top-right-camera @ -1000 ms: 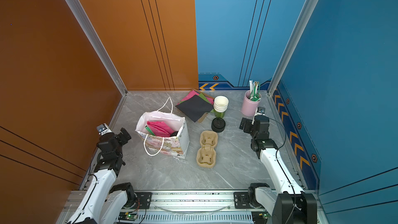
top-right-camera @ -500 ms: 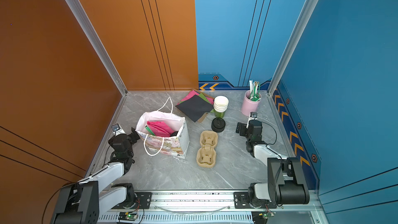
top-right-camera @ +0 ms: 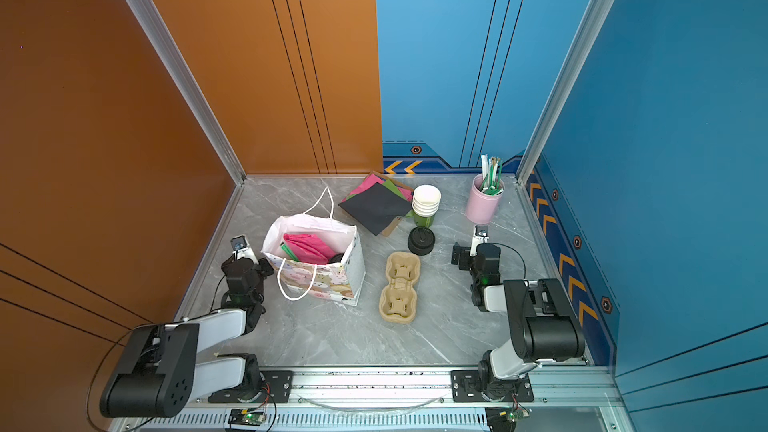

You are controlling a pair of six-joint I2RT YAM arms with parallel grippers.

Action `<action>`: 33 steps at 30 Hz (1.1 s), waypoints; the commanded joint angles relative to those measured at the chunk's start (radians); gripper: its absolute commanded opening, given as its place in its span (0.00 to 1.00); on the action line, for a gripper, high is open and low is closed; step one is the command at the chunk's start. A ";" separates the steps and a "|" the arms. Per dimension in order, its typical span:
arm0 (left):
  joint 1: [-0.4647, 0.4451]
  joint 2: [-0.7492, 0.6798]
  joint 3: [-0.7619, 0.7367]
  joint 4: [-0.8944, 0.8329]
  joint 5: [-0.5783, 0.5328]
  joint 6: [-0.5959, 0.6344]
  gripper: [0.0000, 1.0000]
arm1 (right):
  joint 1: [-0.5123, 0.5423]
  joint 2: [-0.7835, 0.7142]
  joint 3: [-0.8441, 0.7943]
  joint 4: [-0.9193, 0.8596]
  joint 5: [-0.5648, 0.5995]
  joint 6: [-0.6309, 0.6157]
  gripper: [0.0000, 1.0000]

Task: Pack the takeout coffee

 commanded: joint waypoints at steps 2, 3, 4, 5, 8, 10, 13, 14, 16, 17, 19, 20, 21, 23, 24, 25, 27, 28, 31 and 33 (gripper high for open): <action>-0.015 0.108 0.021 0.141 0.085 0.032 0.98 | -0.011 0.004 0.002 0.084 -0.020 -0.004 1.00; -0.019 0.145 0.021 0.183 0.095 0.038 0.98 | -0.012 0.003 0.002 0.081 -0.022 -0.004 1.00; -0.025 0.178 0.024 0.211 0.098 0.045 0.98 | -0.013 0.002 0.006 0.074 -0.022 -0.003 1.00; -0.030 0.204 0.025 0.231 0.102 0.052 0.98 | -0.015 0.003 0.006 0.078 -0.023 -0.001 1.00; -0.045 0.303 0.025 0.348 0.100 0.084 0.98 | -0.017 0.004 0.006 0.076 -0.026 0.000 1.00; -0.048 0.285 0.027 0.320 0.084 0.083 0.98 | -0.017 0.004 0.005 0.076 -0.026 0.001 1.00; -0.043 0.292 0.051 0.291 0.057 0.066 0.98 | -0.017 0.004 0.006 0.075 -0.026 0.001 1.00; -0.042 0.285 0.061 0.259 0.054 0.064 0.98 | -0.017 0.003 0.006 0.075 -0.026 0.001 1.00; -0.042 0.280 0.089 0.198 0.053 0.061 0.98 | -0.017 0.003 0.006 0.075 -0.026 0.001 1.00; -0.043 0.282 0.091 0.197 0.052 0.062 0.98 | -0.017 0.003 0.006 0.075 -0.027 0.001 1.00; -0.042 0.280 0.091 0.196 0.054 0.062 0.98 | -0.017 0.004 0.006 0.075 -0.026 0.001 1.00; -0.042 0.279 0.091 0.196 0.054 0.060 0.98 | -0.017 0.004 0.006 0.075 -0.026 0.001 1.00; -0.042 0.278 0.090 0.196 0.059 0.061 0.98 | -0.017 0.003 0.006 0.075 -0.026 0.001 1.00; -0.044 0.282 0.092 0.195 0.063 0.068 0.98 | -0.017 0.003 0.006 0.075 -0.026 0.001 1.00; -0.048 0.282 0.094 0.195 0.064 0.074 0.98 | -0.017 0.002 0.006 0.074 -0.026 0.001 1.00; -0.054 0.283 0.096 0.195 0.068 0.082 0.98 | -0.017 0.003 0.006 0.075 -0.026 0.000 1.00; -0.063 0.286 0.099 0.194 0.078 0.096 0.98 | -0.017 0.003 0.006 0.075 -0.026 0.001 1.00; -0.064 0.286 0.100 0.189 0.076 0.097 0.98 | -0.017 0.003 0.006 0.075 -0.026 0.001 1.00; -0.065 0.286 0.106 0.179 0.067 0.094 0.98 | -0.017 0.003 0.006 0.075 -0.026 0.001 1.00; -0.062 0.286 0.112 0.166 0.076 0.093 0.98 | -0.016 0.004 0.006 0.075 -0.026 0.001 1.00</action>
